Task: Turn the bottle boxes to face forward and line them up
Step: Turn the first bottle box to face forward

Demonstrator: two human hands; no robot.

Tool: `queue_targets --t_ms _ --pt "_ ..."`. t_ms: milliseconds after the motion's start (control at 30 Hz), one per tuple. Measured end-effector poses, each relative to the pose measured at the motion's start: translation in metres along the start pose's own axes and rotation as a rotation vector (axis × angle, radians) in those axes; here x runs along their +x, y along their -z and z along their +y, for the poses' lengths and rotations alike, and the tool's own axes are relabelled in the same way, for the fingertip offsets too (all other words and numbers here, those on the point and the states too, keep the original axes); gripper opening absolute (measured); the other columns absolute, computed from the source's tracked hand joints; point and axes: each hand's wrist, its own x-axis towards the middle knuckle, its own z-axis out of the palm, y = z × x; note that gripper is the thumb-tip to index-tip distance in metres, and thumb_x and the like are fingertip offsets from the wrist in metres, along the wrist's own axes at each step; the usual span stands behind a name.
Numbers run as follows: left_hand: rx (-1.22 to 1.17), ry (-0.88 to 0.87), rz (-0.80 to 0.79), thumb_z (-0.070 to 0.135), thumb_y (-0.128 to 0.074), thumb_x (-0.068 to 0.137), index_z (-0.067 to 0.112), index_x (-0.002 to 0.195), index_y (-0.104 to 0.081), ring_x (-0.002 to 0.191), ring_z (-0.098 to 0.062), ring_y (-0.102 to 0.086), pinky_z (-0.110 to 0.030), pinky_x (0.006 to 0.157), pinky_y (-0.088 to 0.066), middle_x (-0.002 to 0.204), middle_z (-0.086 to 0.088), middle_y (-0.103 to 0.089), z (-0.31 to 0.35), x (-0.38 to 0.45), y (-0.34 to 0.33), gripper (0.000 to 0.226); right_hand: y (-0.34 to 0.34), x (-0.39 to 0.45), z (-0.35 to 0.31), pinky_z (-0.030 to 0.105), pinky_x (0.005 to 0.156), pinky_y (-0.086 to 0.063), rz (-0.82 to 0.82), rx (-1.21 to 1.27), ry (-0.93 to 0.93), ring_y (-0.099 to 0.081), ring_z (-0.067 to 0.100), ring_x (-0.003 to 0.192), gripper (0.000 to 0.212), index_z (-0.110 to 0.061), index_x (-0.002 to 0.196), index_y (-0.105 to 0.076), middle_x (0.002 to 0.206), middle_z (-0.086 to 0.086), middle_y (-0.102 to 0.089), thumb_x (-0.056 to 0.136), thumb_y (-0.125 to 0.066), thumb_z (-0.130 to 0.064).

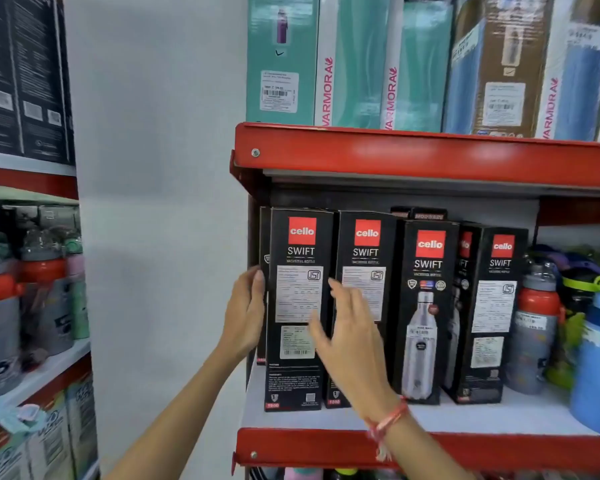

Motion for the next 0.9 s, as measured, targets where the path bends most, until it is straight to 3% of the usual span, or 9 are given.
queue_targets --t_ms 100,233,400,500,600,700,833,900 --pt "-0.036 0.165 -0.149 0.056 -0.025 0.096 0.019 0.138 -0.041 0.12 -0.017 -0.051 -0.03 0.099 -0.035 0.137 -0.003 -0.053 -0.019 0.004 -0.002 0.058 -0.027 -0.013 -0.012 0.026 0.1 -0.045 -0.06 -0.049 -0.141 -0.036 0.017 0.136 0.074 -0.015 0.152 -0.019 0.15 0.004 -0.031 0.093 -0.046 -0.051" --pt "-0.164 0.275 -0.367 0.083 -0.026 0.078 0.039 0.139 -0.04 0.128 -0.009 -0.048 -0.044 0.113 -0.035 0.142 0.009 -0.05 -0.043 0.011 -0.002 0.076 -0.058 -0.02 -0.026 0.041 0.087 -0.058 -0.036 -0.148 -0.221 -0.04 0.029 0.125 0.092 -0.009 0.151 -0.02 0.147 0.017 -0.034 0.082 -0.049 -0.062" --pt "-0.203 0.214 -0.371 0.066 -0.036 0.086 0.028 0.137 -0.042 0.12 -0.009 -0.056 -0.042 0.106 -0.044 0.131 0.005 -0.059 -0.033 0.009 0.012 0.064 -0.065 -0.014 -0.036 0.045 0.089 -0.056 -0.01 -0.202 -0.259 -0.038 0.035 0.12 0.105 -0.006 0.151 -0.022 0.14 0.027 -0.037 0.072 -0.048 -0.071" --pt "-0.139 0.141 -0.367 0.059 -0.042 0.085 0.025 0.141 -0.038 0.114 -0.005 -0.058 -0.04 0.102 -0.048 0.122 0.01 -0.06 -0.025 0.002 0.029 0.066 -0.045 -0.011 -0.039 0.039 0.102 -0.045 -0.024 -0.1 -0.21 -0.02 0.028 0.129 0.109 -0.016 0.155 -0.01 0.148 0.021 -0.024 0.071 -0.053 -0.071" --pt "-0.125 0.047 -0.341 0.055 -0.054 0.086 0.034 0.137 -0.039 0.11 -0.01 -0.062 -0.039 0.095 -0.054 0.122 0.009 -0.06 -0.018 -0.005 0.047 0.057 -0.018 -0.005 -0.036 0.027 0.11 -0.026 -0.123 0.118 -0.145 -0.008 0.016 0.138 0.112 -0.037 0.147 0.015 0.15 -0.001 -0.004 0.074 -0.066 -0.062" --pt "-0.193 0.017 -0.359 0.037 -0.063 0.084 0.039 0.136 -0.035 0.108 -0.013 -0.066 -0.033 0.087 -0.058 0.125 0.008 -0.062 -0.006 -0.011 0.056 0.059 -0.005 0.007 -0.019 0.021 0.111 -0.022 -0.18 0.388 -0.155 -0.019 0.006 0.139 0.116 -0.043 0.148 0.006 0.146 -0.01 -0.018 0.068 -0.078 -0.05" --pt "-0.17 -0.038 -0.313 0.019 -0.068 0.082 0.05 0.132 -0.031 0.103 -0.011 -0.068 -0.024 0.077 -0.059 0.12 0.012 -0.064 0.004 -0.019 0.054 0.07 -0.003 0.022 0.008 0.043 0.112 -0.039 -0.357 0.632 -0.162 -0.03 0.004 0.141 0.112 -0.05 0.148 -0.014 0.151 -0.015 -0.029 0.058 -0.08 -0.054" --pt "-0.144 -0.06 -0.256 0.014 -0.07 0.082 0.052 0.133 -0.029 0.106 -0.015 -0.068 -0.024 0.077 -0.059 0.123 0.008 -0.064 0.002 -0.026 0.048 0.075 0.0 0.026 0.011 0.041 0.11 -0.042 -0.429 0.682 -0.131 -0.031 0.002 0.141 0.099 -0.061 0.14 -0.022 0.153 -0.018 -0.034 0.064 -0.082 -0.043"
